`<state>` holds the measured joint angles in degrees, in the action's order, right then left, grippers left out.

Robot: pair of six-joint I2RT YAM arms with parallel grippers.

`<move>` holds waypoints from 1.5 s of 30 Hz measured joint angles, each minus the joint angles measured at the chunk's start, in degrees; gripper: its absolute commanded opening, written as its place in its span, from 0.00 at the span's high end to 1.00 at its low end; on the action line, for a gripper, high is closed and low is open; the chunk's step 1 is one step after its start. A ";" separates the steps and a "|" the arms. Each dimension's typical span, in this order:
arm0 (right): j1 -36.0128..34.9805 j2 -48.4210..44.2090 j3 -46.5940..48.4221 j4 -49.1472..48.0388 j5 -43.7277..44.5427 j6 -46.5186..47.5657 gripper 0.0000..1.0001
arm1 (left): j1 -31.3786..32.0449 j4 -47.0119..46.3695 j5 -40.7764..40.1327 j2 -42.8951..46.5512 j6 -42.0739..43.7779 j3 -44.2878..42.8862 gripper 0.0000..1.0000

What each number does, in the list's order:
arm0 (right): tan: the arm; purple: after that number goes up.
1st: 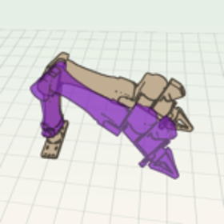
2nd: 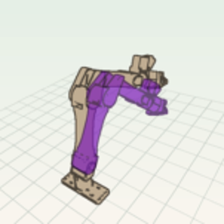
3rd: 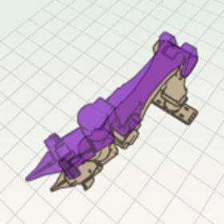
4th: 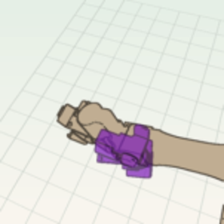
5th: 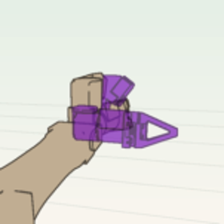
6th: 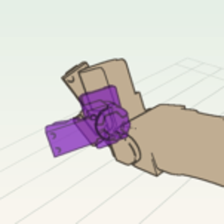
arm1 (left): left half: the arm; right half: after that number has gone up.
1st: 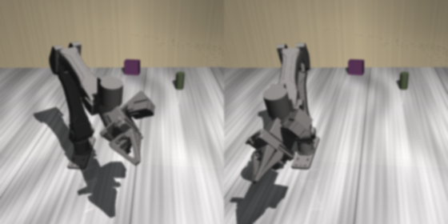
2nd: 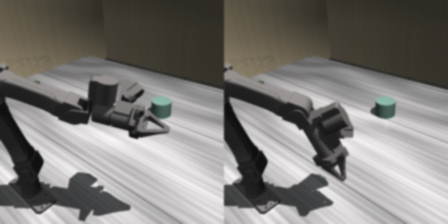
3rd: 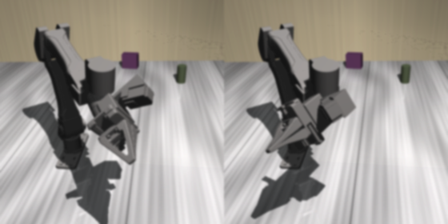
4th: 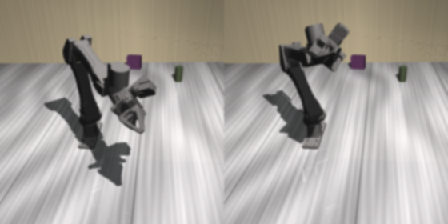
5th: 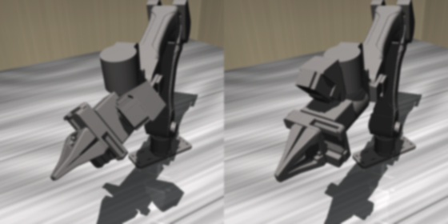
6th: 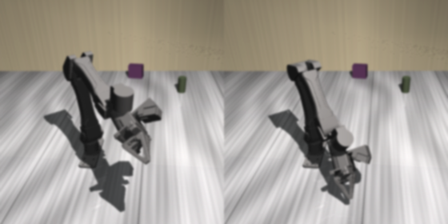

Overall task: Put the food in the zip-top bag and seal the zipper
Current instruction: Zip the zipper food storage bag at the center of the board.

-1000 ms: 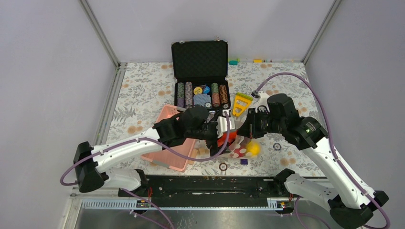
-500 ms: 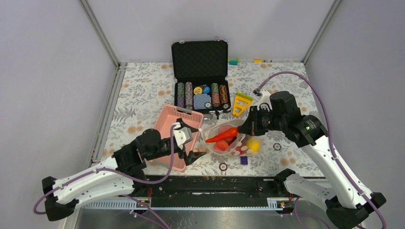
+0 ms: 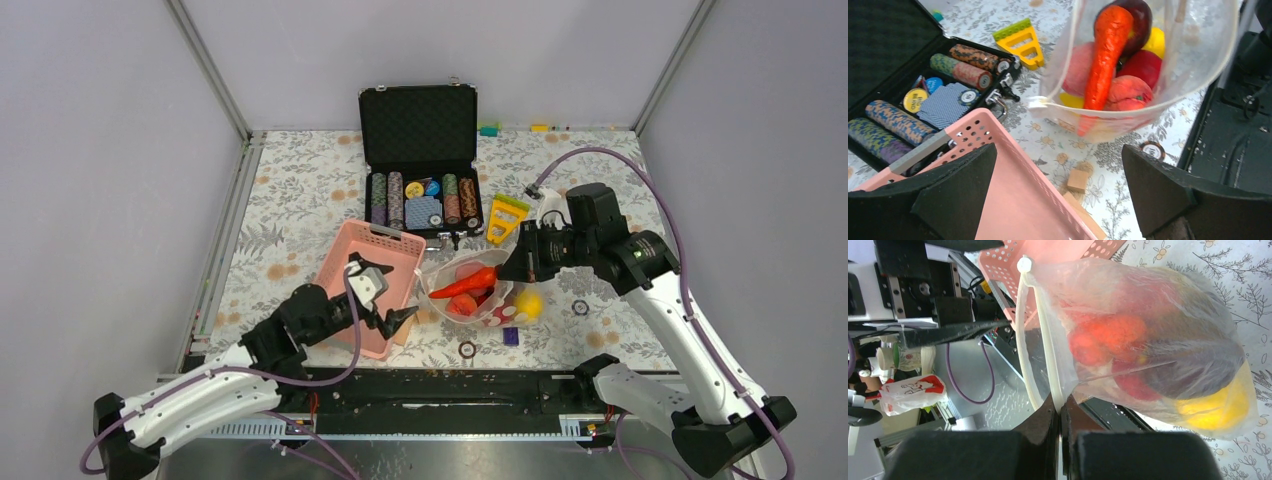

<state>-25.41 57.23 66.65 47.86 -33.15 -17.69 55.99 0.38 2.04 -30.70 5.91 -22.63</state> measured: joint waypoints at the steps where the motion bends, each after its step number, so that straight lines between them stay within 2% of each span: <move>1: 0.09 0.07 0.00 0.28 -0.35 0.44 1.00 | -0.81 -0.92 0.15 0.20 -0.02 0.44 0.01; 6: 0.46 0.11 0.00 1.68 -0.87 2.60 1.00 | -6.58 -4.96 3.41 -4.52 0.04 0.48 0.01; 11: 1.81 0.68 0.02 3.23 -0.92 3.58 1.00 | -10.67 -6.99 8.87 -13.70 0.92 -1.09 0.01; 15: 2.64 1.73 0.02 3.74 -0.98 3.82 1.00 | -11.21 -8.98 13.05 -18.18 2.19 -1.92 0.01; 18: 3.41 2.03 0.02 3.74 -1.03 3.85 1.00 | -11.45 -11.13 16.87 -20.39 3.37 -2.56 0.05; 28: 6.62 3.54 0.02 4.04 -1.03 3.82 1.00 | -11.52 -13.68 27.74 -25.68 6.80 -5.57 0.32; 45: 11.28 4.44 0.02 4.22 -2.60 3.78 1.00 | -12.26 -29.11 34.60 -32.89 7.48 -3.89 0.33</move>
<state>-14.13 61.67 66.67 52.07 -35.75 -13.91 43.72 -28.73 36.64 -63.59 13.39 -26.52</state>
